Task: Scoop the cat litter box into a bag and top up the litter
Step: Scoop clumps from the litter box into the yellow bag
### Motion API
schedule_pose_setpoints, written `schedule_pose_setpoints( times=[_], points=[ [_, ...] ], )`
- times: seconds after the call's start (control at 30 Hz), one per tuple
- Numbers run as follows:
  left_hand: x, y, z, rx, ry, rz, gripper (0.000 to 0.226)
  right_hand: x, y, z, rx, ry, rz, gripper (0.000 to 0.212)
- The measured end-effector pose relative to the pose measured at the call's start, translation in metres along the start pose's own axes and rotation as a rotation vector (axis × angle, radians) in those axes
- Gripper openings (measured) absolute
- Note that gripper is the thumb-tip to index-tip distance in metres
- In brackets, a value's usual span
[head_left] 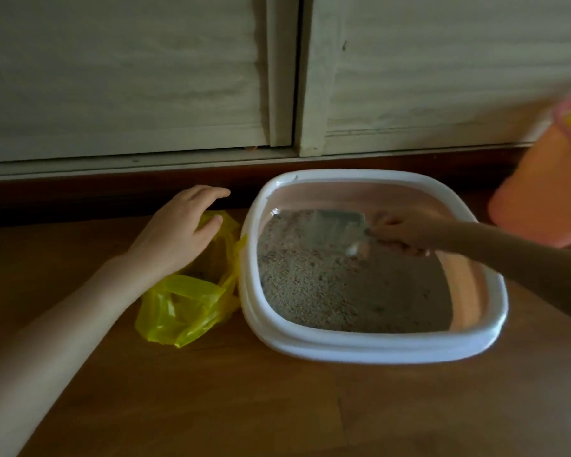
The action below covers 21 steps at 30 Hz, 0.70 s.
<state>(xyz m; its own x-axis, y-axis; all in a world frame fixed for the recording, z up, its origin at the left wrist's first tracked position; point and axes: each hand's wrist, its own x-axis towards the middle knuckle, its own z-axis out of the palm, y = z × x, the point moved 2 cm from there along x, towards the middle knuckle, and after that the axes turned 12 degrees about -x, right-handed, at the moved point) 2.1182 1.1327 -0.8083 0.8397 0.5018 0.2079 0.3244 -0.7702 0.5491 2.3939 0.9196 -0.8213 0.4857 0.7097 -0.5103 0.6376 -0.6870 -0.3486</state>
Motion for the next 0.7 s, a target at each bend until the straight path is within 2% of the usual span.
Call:
schedule_pose_setpoints(
  times=[0.1, 0.2, 0.33, 0.43, 0.53, 0.7],
  points=[
    [0.010, 0.019, 0.019, -0.020, -0.042, 0.056, 0.041, -0.003, 0.060, -0.025, -0.434, -0.069, 0.116, 0.029],
    [0.014, 0.034, 0.042, -0.036, -0.112, 0.117, 0.040, -0.009, 0.093, -0.040, -0.861, -0.033, 0.191, 0.033],
    [0.012, 0.041, 0.064, -0.054, -0.186, 0.168, 0.039, -0.007, 0.112, -0.036, -1.041, -0.037, 0.205, 0.036],
    [0.009, 0.040, 0.070, -0.044, -0.213, 0.171, 0.046, -0.002, 0.114, -0.021, -1.176, -0.029, 0.124, 0.030],
    [0.007, 0.034, 0.070, -0.055, -0.210, 0.146, 0.041, 0.003, 0.114, -0.020, -1.189, -0.013, 0.051, 0.029],
    [0.006, 0.029, 0.068, -0.048, -0.184, 0.113, 0.041, 0.001, 0.108, -0.003, -0.846, -0.169, -0.036, 0.028]
  ],
)
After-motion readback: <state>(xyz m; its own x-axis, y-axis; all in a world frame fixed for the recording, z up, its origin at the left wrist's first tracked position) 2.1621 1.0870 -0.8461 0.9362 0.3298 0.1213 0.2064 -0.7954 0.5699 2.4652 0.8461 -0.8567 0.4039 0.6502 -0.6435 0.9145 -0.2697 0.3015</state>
